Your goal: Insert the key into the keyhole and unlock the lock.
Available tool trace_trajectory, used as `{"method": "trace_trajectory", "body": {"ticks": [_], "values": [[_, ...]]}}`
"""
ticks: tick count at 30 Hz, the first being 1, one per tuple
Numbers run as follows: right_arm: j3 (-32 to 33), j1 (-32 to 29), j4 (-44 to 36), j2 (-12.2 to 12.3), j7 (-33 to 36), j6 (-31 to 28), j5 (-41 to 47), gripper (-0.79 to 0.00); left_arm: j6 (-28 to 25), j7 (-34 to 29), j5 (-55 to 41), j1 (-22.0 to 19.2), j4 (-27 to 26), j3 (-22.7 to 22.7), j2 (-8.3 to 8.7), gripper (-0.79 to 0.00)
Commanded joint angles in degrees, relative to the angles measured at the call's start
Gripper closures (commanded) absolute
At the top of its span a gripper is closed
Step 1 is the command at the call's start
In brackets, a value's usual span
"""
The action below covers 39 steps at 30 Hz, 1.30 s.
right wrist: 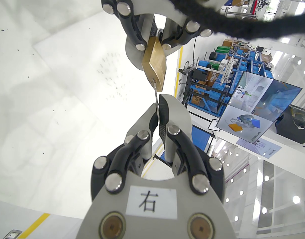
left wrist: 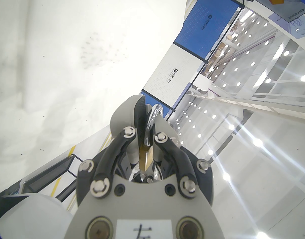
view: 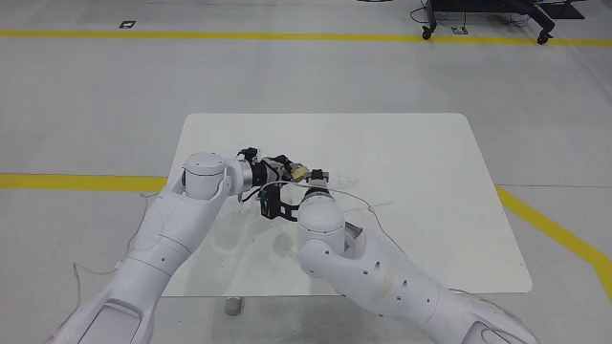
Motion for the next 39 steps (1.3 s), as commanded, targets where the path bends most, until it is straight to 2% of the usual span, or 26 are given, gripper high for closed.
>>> {"method": "trace_trajectory", "body": {"ticks": [1, 30, 39], "values": [[-0.05, -0.1, -0.09, -0.06, -0.1, -0.1, -0.21, 0.0, 0.09, 0.12, -0.05, 0.02, 0.01, -0.03, -0.02, 0.0], [-0.08, -1.1, 0.07, -1.17, -1.72, -1.73, -2.97, 0.0, 0.5, -0.91, -0.53, -0.28, 0.67, -0.14, -0.21, 0.0], [3.05, -2.58, -1.84, -0.78, -2.82, -2.82, -2.41, 0.0, 0.98, -2.94, -2.32, -0.46, 1.36, -0.63, -0.25, 0.0]]}}
